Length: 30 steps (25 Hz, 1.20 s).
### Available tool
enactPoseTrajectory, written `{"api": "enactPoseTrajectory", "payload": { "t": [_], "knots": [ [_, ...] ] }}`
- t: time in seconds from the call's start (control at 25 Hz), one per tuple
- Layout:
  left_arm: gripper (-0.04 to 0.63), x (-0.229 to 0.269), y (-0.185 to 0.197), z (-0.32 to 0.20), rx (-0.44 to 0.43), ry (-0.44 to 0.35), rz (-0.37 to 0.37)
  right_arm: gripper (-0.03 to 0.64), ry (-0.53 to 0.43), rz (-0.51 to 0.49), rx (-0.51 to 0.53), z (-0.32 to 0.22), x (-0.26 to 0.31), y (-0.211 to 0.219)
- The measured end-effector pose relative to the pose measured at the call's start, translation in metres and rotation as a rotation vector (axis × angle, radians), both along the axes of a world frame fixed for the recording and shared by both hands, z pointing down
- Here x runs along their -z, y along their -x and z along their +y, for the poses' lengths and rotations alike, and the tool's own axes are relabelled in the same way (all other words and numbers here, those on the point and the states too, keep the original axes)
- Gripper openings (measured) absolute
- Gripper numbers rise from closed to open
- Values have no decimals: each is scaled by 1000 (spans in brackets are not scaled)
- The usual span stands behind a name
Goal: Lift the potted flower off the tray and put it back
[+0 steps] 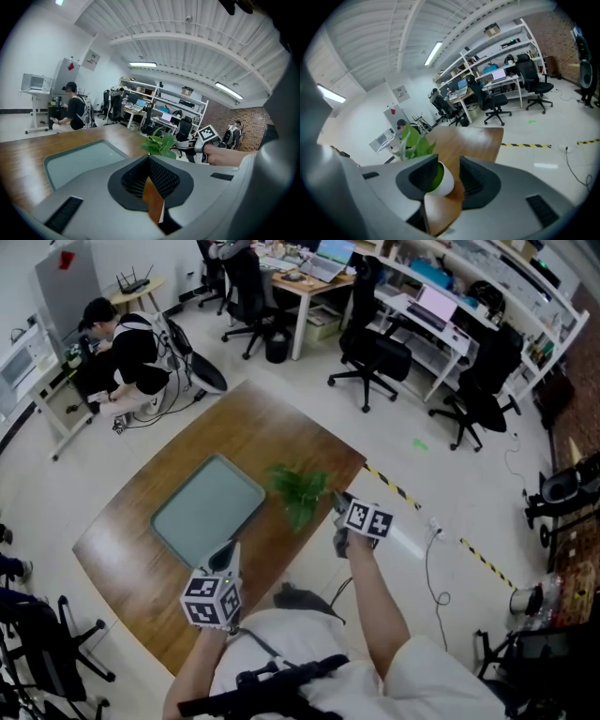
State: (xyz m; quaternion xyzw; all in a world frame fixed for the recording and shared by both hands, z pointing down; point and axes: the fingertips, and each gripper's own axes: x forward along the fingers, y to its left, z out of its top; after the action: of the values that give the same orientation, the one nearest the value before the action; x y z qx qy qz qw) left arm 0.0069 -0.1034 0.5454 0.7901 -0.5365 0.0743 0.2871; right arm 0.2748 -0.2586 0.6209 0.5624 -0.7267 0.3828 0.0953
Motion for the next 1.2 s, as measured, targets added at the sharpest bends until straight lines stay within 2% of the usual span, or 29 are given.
{"api": "enactPoseTrajectory", "payload": {
  "t": [0.4, 0.76, 1.04, 1.12, 1.2],
  "knots": [
    [-5, -5, 14, -5, 55, 35, -9, 172, 141, -159, 38, -19, -51, 21],
    [-5, -10, 27, -2, 103, 47, -9, 170, 184, -162, 89, -26, -70, 43],
    [-5, -12, 36, 0, 139, 53, -7, 124, 203, -178, 98, -32, -78, 49],
    [-5, -12, 39, 0, 145, 52, -6, 83, 199, -172, 98, -33, -76, 50],
    [-5, -12, 40, 1, 153, 52, -3, 77, 198, -154, 103, -34, -74, 51]
  ]
}}
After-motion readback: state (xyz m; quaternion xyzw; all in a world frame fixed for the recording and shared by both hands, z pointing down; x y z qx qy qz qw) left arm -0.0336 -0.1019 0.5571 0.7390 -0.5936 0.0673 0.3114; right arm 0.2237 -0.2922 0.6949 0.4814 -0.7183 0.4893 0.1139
